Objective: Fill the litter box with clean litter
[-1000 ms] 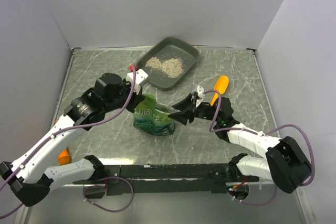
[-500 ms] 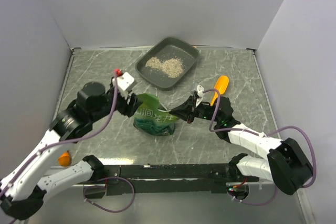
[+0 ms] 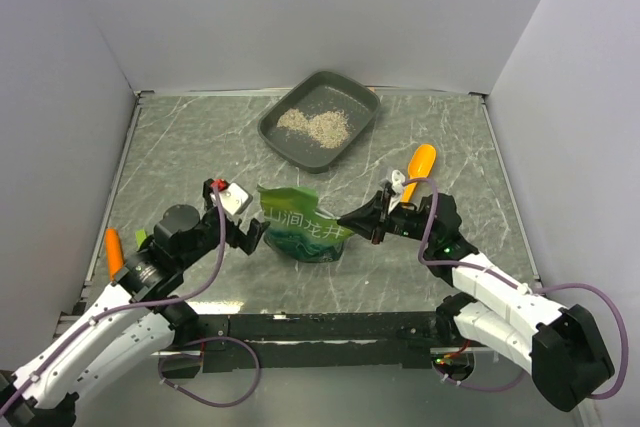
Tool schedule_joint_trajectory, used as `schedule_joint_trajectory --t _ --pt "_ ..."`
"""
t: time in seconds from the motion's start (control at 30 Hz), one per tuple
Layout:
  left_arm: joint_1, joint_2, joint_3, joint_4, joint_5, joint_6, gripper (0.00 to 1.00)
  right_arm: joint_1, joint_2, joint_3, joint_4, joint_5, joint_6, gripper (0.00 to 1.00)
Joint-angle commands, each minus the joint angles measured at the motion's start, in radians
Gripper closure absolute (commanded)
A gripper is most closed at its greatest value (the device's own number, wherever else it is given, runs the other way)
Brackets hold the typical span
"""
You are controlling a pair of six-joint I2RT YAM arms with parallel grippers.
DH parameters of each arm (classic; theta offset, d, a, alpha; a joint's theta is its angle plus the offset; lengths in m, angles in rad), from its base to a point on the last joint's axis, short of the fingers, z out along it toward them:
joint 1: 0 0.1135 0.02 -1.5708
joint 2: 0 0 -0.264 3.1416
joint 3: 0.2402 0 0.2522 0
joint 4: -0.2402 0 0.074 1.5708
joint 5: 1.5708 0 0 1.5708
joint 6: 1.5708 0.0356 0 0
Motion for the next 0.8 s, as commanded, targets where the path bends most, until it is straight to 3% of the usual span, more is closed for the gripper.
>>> schedule_joint_trajectory --t 0.0,0.1,0.17,0.33,0.47,0.57,0.77 --pt "0.060 0.036 -0.020 0.251 0.124 -0.030 0.02 -0.007 -0.012 -0.034 0.144 -0.053 0.044 1.00" --pt "0.123 0.095 -0.015 0.306 0.238 -0.059 0.03 -0.006 0.014 -0.057 0.207 -0.076 0.084 1.00" --pt "0.181 0.118 -0.020 0.378 0.384 -0.085 0.04 -0.009 0.012 -0.066 0.226 -0.084 0.099 1.00" --pt "0.372 0.210 0.017 0.386 0.800 -0.138 0.06 -0.007 -0.015 -0.073 0.200 -0.090 0.096 1.00" --pt "0.406 0.271 0.014 0.461 0.974 -0.200 0.09 -0.009 0.005 -0.080 0.230 -0.102 0.114 1.00" --pt "0.414 0.323 0.019 0.463 1.062 -0.208 0.13 -0.007 0.015 -0.079 0.233 -0.102 0.118 1.00" --pt "0.417 0.325 -0.021 0.547 1.100 -0.264 0.22 -0.013 0.035 -0.076 0.242 -0.099 0.128 1.00"
